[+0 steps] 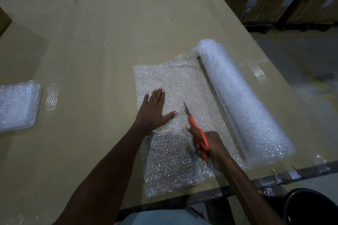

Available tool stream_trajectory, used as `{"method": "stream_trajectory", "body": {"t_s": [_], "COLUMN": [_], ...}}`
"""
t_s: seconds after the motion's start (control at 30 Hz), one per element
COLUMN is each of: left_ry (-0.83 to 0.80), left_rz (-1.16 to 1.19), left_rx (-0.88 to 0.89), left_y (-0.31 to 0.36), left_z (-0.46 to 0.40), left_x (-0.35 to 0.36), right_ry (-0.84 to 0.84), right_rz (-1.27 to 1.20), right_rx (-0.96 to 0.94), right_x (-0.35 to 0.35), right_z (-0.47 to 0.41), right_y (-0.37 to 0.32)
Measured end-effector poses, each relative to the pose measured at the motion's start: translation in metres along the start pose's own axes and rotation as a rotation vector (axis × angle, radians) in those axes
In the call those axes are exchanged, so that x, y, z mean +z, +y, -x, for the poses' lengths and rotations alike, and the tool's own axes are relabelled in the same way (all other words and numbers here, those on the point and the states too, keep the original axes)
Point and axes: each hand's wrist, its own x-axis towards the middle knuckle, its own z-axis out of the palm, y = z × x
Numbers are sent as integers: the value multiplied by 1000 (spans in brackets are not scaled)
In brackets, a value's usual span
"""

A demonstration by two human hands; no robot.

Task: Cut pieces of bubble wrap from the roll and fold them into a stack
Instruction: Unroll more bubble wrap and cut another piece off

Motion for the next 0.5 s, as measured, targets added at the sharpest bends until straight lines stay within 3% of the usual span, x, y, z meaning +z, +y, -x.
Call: {"method": "stream_trajectory", "body": {"t_s": [0.5], "left_ry": [7], "left_rz": [-8], "left_rx": [-21], "left_y": [3], "left_z": [7], "left_x": [-1], "right_ry": [9], "right_rz": [-24], "right_rx": [-25], "right_x": [5], "right_z": [13], "right_y": [5]}}
